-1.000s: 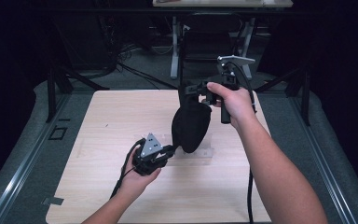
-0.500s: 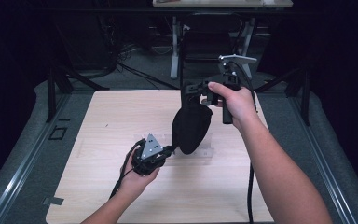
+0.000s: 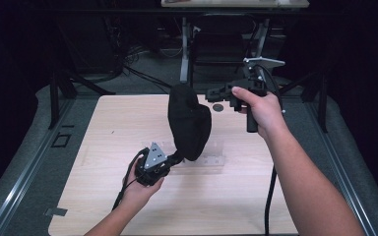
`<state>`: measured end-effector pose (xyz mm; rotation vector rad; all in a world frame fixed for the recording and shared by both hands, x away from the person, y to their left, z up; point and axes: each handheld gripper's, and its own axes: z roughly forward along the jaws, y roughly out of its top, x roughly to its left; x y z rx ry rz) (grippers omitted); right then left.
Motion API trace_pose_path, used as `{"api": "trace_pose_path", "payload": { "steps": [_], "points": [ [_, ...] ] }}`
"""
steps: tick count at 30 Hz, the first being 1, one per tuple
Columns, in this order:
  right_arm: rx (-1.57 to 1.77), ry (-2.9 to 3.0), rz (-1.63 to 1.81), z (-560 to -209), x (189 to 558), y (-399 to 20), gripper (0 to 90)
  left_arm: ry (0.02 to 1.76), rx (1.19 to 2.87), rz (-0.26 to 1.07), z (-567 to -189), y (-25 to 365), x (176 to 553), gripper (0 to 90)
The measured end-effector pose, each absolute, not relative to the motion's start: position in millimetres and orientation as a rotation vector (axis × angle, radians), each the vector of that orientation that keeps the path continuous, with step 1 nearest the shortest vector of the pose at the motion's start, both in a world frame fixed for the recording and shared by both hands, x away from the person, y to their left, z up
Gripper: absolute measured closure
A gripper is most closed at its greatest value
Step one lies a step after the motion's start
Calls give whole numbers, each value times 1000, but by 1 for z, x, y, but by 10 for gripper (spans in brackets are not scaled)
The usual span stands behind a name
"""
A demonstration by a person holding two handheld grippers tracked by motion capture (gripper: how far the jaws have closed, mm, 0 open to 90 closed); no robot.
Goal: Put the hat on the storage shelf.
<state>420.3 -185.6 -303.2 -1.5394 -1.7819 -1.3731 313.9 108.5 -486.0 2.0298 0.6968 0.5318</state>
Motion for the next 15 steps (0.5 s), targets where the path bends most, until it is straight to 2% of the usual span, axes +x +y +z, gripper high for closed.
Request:
{"api": "trace_pose_path", "payload": {
  "steps": [9,15],
  "points": [
    [-1551,-1773,-1402,-310,416,-191,772,733,2018,501,-494,119,315,849],
    [-1572,-1800,-1381,-310,412,-200,772,789,2052,458,-515,128,318,844]
  ]
}}
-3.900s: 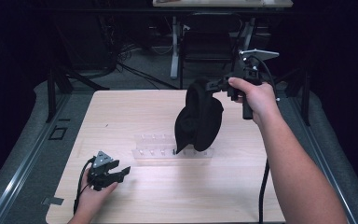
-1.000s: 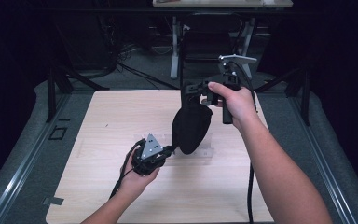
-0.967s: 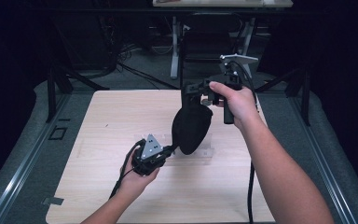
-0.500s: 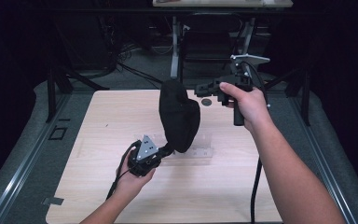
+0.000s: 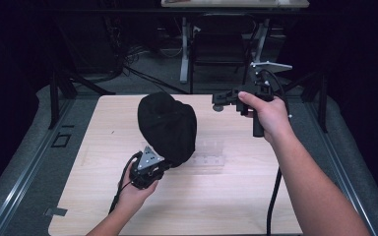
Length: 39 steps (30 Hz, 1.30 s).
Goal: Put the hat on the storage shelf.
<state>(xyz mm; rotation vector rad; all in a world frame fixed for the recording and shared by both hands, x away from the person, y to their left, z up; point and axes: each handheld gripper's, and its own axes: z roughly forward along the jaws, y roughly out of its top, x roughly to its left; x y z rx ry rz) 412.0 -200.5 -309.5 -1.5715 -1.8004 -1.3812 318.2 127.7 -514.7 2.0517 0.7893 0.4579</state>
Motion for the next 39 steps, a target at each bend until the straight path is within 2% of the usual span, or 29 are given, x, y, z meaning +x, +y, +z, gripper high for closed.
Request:
{"api": "trace_pose_path", "payload": {
  "steps": [5,16,24,30,39],
  "points": [
    [-1585,-1825,-1374,-310,409,-205,770,814,2023,409,-529,137,318,841],
    [-1620,-1859,-1383,-309,402,-213,755,832,2030,420,-530,137,316,819],
    [-1649,-1907,-1374,-309,395,-219,754,867,2035,441,-527,142,312,666],
    [-1675,-1990,-1385,-308,386,-223,719,911,2003,428,-520,161,308,534],
    [-1720,-2119,-1307,-313,372,-227,704,1014,1946,407,-521,194,305,470]
  ]
}}
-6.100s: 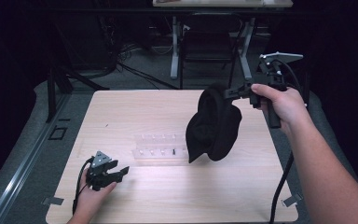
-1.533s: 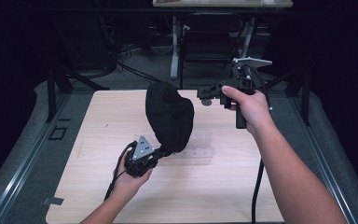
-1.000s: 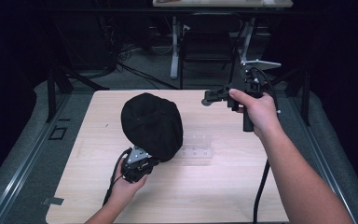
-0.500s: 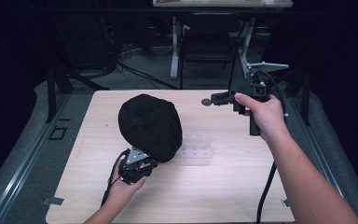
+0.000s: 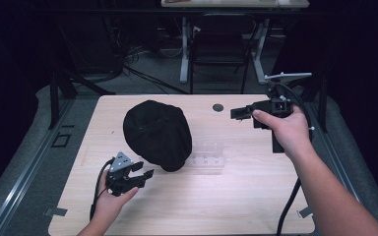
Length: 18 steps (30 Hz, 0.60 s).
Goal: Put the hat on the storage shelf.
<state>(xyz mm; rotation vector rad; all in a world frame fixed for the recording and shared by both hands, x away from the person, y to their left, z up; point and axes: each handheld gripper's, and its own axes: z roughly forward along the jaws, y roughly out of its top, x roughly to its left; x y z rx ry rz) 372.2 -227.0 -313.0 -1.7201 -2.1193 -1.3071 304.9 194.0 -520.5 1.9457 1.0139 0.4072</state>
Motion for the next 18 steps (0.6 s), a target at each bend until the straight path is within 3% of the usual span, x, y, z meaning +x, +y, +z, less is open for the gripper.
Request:
{"api": "trace_pose_path", "payload": {
  "steps": [18],
  "points": [
    [-1871,-2309,-1051,-355,351,-235,703,1135,1893,434,-536,230,307,449]
  ]
}}
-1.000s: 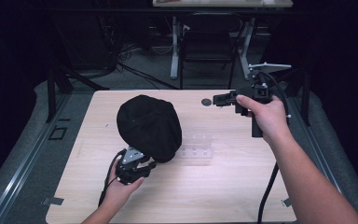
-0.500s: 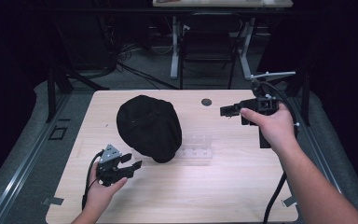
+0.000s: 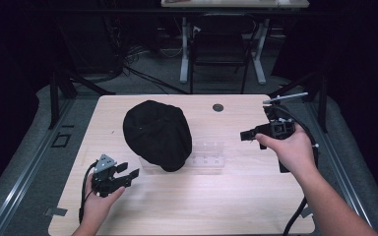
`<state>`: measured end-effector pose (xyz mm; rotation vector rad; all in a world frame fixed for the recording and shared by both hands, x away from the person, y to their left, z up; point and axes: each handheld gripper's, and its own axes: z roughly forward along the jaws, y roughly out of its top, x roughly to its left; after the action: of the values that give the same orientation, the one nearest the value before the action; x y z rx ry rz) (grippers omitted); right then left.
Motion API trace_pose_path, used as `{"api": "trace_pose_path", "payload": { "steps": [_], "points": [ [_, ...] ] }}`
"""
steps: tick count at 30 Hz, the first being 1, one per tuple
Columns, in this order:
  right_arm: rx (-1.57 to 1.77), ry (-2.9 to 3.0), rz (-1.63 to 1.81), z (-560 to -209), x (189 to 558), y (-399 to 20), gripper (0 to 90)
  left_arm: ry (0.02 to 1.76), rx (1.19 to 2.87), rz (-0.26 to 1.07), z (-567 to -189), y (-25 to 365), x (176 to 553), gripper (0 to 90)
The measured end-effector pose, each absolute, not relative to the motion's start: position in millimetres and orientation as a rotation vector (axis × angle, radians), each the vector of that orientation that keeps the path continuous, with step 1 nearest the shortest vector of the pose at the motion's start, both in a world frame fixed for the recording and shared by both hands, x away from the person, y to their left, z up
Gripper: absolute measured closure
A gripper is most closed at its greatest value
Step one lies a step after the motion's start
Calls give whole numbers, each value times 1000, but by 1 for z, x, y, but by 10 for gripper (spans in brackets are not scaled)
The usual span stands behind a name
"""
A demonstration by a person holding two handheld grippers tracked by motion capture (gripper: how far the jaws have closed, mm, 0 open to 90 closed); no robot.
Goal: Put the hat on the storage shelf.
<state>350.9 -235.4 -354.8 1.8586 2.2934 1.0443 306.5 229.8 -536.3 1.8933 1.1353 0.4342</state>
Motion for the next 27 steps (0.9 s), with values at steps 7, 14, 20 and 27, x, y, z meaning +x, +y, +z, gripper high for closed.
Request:
{"api": "trace_pose_path", "payload": {
  "steps": [7,14,20,27],
  "points": [
    [1901,2319,937,-381,346,-237,697,1128,1894,450,-540,229,306,450],
    [1887,2359,874,-410,335,-236,659,1138,1909,452,-543,229,307,450],
    [1833,2332,877,-436,319,-237,603,1135,1914,461,-543,228,306,451],
    [1769,2270,859,-459,307,-240,567,1135,1923,457,-544,228,306,451]
  ]
}}
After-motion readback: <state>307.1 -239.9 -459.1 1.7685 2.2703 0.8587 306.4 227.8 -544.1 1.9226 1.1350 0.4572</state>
